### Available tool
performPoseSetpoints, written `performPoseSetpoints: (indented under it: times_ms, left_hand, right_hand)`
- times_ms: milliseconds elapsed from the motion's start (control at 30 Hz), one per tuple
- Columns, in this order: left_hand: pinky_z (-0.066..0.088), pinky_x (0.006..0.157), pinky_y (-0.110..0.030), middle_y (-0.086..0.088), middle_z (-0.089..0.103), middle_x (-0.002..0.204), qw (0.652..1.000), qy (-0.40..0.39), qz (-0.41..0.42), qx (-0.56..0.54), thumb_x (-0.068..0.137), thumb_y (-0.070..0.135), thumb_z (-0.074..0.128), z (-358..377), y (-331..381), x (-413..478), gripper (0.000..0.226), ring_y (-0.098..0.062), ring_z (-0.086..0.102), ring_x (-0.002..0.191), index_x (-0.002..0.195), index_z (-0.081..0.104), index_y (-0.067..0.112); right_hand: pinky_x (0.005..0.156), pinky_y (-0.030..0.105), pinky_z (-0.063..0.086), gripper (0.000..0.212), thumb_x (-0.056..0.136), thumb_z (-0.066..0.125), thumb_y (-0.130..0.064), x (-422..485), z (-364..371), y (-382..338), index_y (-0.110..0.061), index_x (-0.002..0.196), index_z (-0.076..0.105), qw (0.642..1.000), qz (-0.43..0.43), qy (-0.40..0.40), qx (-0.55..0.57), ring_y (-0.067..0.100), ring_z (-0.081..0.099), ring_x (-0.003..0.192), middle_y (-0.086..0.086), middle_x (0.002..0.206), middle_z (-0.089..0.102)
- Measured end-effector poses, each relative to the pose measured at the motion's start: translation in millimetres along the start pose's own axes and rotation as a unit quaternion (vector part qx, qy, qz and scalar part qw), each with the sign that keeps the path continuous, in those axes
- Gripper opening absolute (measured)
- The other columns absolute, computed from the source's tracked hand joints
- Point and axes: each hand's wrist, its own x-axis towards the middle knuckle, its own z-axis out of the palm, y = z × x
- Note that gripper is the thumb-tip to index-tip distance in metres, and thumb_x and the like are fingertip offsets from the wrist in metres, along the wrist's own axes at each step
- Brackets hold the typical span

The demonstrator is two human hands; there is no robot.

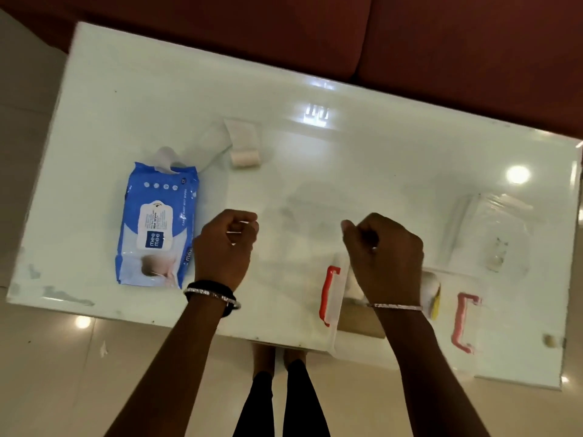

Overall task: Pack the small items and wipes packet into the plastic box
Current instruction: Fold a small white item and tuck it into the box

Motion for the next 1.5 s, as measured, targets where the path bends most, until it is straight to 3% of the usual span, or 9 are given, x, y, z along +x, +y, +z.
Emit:
performPoseSetpoints:
  times_ms: [233,367,467,700,833,933,1133,1333,1500]
  left_hand:
    - [0.058,0.078,-0.050,-0.004,0.068,0.087,0.998,0.067,-0.016,-0.001,0.088,0.012,0.061,7,7,70,0.011,-0.027,0.069,0.081,0.096,0.067,0.016]
    - [0.059,0.072,-0.037,-0.002,0.069,0.089,0.996,0.090,-0.011,0.017,0.089,0.012,0.061,10,7,87,0.012,-0.019,0.065,0.074,0.099,0.067,0.016]
    - [0.046,0.062,-0.012,0.004,0.066,0.090,0.993,0.106,0.011,0.046,0.090,0.012,0.061,9,6,89,0.014,-0.012,0.061,0.076,0.102,0.068,0.014]
    - [0.043,0.065,-0.008,-0.001,0.071,0.095,0.992,0.115,0.033,0.052,0.090,0.010,0.059,1,3,80,0.015,-0.009,0.060,0.075,0.101,0.069,0.013]
    - [0.055,0.074,-0.024,-0.001,0.068,0.104,0.990,0.120,0.067,0.041,0.088,0.008,0.063,-7,9,70,0.025,-0.011,0.062,0.085,0.112,0.064,0.016]
    - [0.054,0.075,-0.021,0.003,0.059,0.120,0.987,0.084,0.128,0.046,0.086,0.010,0.068,-15,16,59,0.043,-0.011,0.058,0.104,0.127,0.057,0.018]
    - [0.037,0.108,-0.023,0.010,0.057,0.134,0.970,-0.029,0.234,0.062,0.085,0.029,0.069,-19,43,40,0.049,-0.005,0.045,0.132,0.131,0.056,0.018]
    - [0.052,0.077,-0.019,0.013,0.075,0.085,0.974,-0.113,0.197,0.010,0.089,0.033,0.065,-1,71,22,0.020,-0.001,0.068,0.087,0.107,0.067,0.025]
    - [0.045,0.089,-0.010,0.011,0.069,0.106,0.974,-0.001,0.226,0.029,0.088,0.022,0.068,12,81,4,0.023,0.002,0.061,0.101,0.110,0.066,0.017]
  right_hand:
    - [0.070,0.039,0.055,0.006,0.087,0.064,-0.016,45,64,-49,-0.014,0.092,0.065,0.984,-0.134,-0.095,0.070,0.019,0.062,0.085,-0.001,0.087,0.065]
    - [0.080,0.033,0.051,0.028,0.087,0.065,-0.016,76,102,-71,-0.016,0.115,0.063,0.972,-0.197,-0.130,0.019,0.023,0.057,0.105,0.001,0.109,0.064]
    - [0.085,0.035,0.051,0.041,0.086,0.068,-0.015,97,128,-83,-0.017,0.126,0.060,0.962,-0.226,-0.150,-0.008,0.025,0.054,0.114,0.002,0.123,0.061]
    - [0.076,0.035,0.050,0.029,0.088,0.064,-0.016,120,152,-84,-0.019,0.117,0.065,0.954,-0.244,-0.152,-0.082,0.024,0.053,0.111,-0.001,0.113,0.064]
    - [0.081,0.027,0.044,0.023,0.092,0.062,-0.025,109,130,-79,-0.017,0.113,0.069,0.962,-0.208,-0.167,0.055,0.022,0.059,0.098,0.001,0.104,0.071]
    - [0.072,0.018,0.049,0.020,0.094,0.060,-0.026,92,100,-68,-0.022,0.111,0.071,0.956,-0.102,-0.194,0.195,0.010,0.064,0.092,-0.009,0.102,0.073]
    - [0.101,0.045,0.050,0.029,0.094,0.057,-0.027,69,40,-43,-0.013,0.116,0.070,0.870,0.017,-0.260,0.418,0.024,0.066,0.113,0.006,0.114,0.074]
    - [0.090,0.033,0.056,0.029,0.079,0.068,-0.031,69,0,-43,-0.016,0.103,0.063,0.776,0.090,-0.226,0.582,0.026,0.066,0.097,0.013,0.092,0.072]
    - [0.085,0.038,0.058,0.020,0.079,0.068,-0.027,62,-21,-45,-0.016,0.095,0.064,0.786,0.101,-0.193,0.579,0.030,0.067,0.096,0.012,0.094,0.072]
